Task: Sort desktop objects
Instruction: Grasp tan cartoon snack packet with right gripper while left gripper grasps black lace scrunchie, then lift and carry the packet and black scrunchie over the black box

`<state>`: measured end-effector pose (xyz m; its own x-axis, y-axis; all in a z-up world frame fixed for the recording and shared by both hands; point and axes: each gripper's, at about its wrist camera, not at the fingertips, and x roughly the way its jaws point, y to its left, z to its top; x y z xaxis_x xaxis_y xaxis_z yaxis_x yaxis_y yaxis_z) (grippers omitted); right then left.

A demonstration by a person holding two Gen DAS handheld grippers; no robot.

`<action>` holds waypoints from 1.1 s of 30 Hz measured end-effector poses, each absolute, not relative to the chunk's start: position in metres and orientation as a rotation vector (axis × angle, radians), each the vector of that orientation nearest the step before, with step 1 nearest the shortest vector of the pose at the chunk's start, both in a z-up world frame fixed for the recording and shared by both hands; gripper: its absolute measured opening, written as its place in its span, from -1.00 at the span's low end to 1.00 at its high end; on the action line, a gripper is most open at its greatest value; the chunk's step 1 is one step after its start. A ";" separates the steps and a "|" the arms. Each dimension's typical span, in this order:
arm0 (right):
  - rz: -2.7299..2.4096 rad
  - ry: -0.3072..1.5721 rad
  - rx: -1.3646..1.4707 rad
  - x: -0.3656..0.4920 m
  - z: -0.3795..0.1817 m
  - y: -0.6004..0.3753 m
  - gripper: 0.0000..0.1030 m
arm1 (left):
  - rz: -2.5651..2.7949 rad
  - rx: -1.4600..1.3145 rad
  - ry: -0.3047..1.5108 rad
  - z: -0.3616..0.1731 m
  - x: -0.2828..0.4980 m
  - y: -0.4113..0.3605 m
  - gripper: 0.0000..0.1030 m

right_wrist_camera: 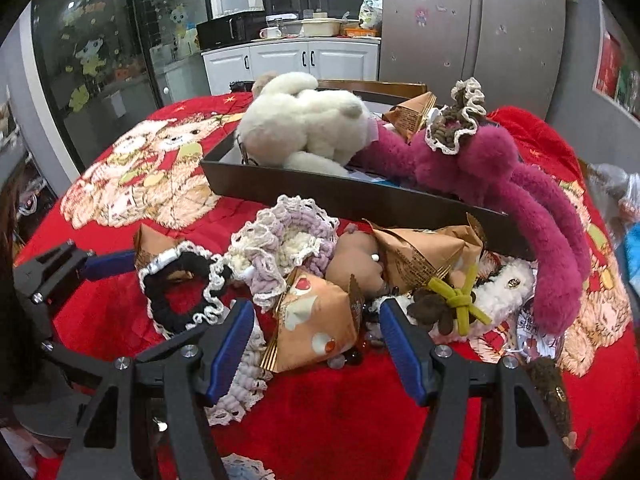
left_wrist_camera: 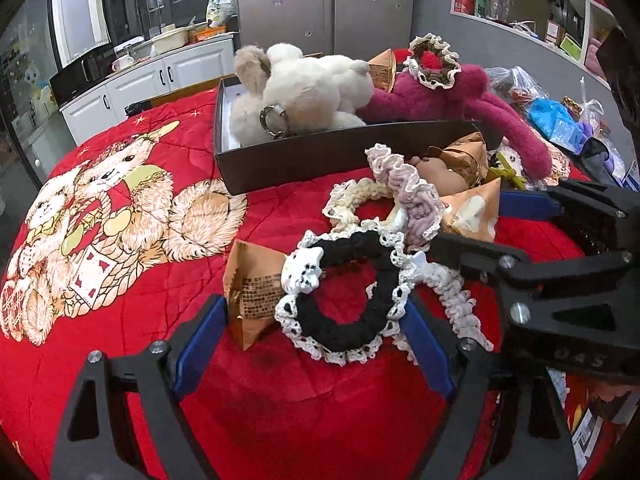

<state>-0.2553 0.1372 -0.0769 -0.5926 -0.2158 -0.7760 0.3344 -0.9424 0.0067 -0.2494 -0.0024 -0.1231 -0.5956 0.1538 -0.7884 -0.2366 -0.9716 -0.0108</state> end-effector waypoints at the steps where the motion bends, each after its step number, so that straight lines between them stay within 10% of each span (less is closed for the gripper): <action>1: -2.560 0.225 1.215 -0.255 -0.078 0.136 0.04 | 2.621 -1.280 0.140 -0.123 -0.249 -0.002 0.52; 2: -2.560 0.230 1.218 -0.255 -0.078 0.136 -0.24 | 2.621 -1.276 0.141 -0.123 -0.248 -0.001 0.47; 6: -2.525 0.185 1.241 -0.255 -0.084 0.138 -0.29 | 2.632 -1.282 0.172 -0.122 -0.245 0.002 -0.42; 33: -2.551 0.077 1.184 -0.242 -0.049 0.151 -0.38 | 2.655 -1.207 0.101 -0.084 -0.230 -0.001 -0.75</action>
<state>-0.2425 0.1507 -0.0487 -0.6017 -0.2701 -0.7517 0.3152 -0.9450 0.0873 -0.2297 -0.0011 -0.0844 -0.6375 0.1734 -0.7507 -0.2298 -0.9728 -0.0295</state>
